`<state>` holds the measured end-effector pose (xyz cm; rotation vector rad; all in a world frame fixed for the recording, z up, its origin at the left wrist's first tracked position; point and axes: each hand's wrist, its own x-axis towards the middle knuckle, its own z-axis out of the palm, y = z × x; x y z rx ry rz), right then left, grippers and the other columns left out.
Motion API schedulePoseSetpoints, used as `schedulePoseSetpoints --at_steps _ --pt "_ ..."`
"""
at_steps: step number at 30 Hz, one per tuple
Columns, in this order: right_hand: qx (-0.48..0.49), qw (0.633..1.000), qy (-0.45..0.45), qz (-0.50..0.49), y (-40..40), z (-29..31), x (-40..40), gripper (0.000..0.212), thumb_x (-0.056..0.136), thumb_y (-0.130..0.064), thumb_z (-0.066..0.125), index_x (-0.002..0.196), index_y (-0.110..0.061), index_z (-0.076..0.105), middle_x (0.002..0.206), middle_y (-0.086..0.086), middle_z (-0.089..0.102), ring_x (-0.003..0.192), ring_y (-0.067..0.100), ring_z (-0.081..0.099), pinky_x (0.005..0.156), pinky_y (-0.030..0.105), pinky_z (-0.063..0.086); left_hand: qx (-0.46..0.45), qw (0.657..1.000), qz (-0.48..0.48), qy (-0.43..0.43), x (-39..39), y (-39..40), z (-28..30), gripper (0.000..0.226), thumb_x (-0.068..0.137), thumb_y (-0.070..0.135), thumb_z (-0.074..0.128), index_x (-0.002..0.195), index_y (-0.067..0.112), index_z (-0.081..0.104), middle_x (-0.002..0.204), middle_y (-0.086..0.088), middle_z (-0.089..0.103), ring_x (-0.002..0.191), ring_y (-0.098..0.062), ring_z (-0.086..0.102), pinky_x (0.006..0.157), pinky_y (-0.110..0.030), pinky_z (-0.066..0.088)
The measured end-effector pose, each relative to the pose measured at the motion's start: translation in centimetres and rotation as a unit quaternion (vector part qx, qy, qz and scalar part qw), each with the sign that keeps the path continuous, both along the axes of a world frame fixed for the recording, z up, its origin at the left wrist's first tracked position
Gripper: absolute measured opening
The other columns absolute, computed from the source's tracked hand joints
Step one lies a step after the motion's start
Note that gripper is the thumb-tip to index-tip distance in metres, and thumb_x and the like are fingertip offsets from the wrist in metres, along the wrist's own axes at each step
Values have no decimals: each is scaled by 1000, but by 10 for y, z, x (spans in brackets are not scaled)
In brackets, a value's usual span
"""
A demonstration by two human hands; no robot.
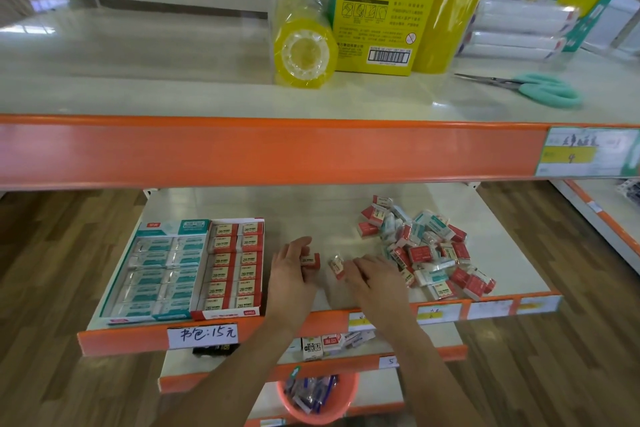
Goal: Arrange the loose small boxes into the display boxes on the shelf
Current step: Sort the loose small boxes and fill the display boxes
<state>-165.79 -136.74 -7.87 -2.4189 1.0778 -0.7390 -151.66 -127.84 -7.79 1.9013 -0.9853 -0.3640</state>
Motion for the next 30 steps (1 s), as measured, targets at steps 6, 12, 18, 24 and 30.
schedulePoseSetpoints --at_steps 6,12,18,24,30 --pt "45 998 -31 -42 -3 2 0 12 93 -30 62 97 -20 68 87 -8 63 74 7 57 66 21 47 20 999 -6 -46 -1 0 -1 47 84 2 55 126 23 52 120 5 56 116 -11 45 92 -19 41" --pt "25 999 8 -40 1 1 1 33 78 -48 73 99 -23 70 94 -7 61 82 11 57 71 26 50 41 995 -10 -85 -4 0 0 47 86 7 55 129 23 51 122 5 56 120 -10 40 94 -19 38" --pt "19 999 42 -11 -1 8 1 27 85 -30 72 109 -20 70 104 -4 64 91 16 60 81 36 52 60 989 -18 -135 -8 3 7 38 90 15 58 126 25 53 116 6 60 117 -12 42 86 -24 45" --pt "-7 997 70 25 2 17 8 25 84 -14 71 109 -14 70 106 3 65 98 21 59 86 30 46 19 977 -52 -208 7 20 31 34 78 12 74 108 21 61 94 3 66 98 -17 57 67 -26 52" --pt "50 996 -12 68 24 33 52 19 88 -17 68 107 -15 69 106 0 59 86 14 60 79 23 50 2 970 -11 -243 37 37 54 24 77 14 73 97 21 61 86 4 65 90 -17 57 67 -25 44"
